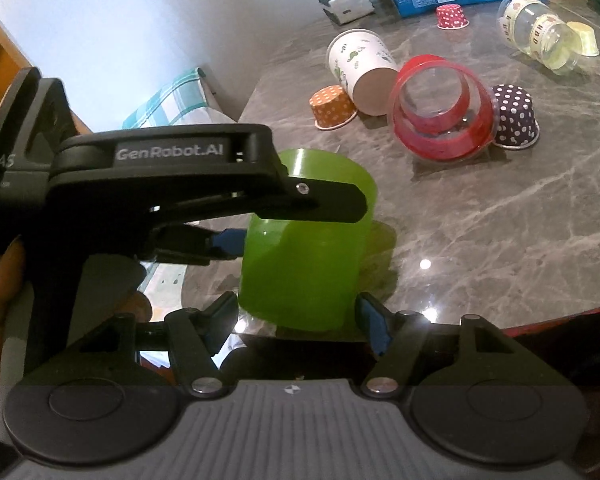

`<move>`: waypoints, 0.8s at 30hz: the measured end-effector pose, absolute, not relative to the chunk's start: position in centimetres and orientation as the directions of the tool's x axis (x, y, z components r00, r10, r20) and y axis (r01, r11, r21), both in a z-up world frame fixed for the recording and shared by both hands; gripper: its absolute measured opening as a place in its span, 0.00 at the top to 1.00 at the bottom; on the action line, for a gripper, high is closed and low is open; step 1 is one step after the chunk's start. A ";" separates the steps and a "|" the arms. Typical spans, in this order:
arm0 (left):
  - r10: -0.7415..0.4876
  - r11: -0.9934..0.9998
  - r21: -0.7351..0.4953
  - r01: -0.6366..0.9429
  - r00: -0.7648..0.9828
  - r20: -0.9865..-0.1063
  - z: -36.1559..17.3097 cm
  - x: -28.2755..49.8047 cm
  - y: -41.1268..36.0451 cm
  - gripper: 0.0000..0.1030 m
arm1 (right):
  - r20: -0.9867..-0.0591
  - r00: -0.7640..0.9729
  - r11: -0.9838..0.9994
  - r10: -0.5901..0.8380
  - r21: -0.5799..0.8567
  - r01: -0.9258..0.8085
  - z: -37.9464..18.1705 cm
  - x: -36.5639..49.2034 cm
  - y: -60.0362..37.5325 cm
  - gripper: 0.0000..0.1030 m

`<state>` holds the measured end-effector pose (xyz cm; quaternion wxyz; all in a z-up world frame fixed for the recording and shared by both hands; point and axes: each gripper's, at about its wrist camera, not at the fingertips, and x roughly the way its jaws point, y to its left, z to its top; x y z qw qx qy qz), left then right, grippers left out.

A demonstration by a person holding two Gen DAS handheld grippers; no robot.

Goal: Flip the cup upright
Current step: 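Close the left gripper on the green cup while the right gripper releases it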

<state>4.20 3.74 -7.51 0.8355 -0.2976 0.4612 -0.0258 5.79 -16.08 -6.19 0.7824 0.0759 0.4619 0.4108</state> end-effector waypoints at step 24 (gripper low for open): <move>-0.146 0.960 -0.278 0.031 0.903 -0.405 -3.9 -1.3 1.8 0.29 | -0.382 0.511 0.625 0.770 0.613 -0.483 -6.8 3.6 -26.3 0.01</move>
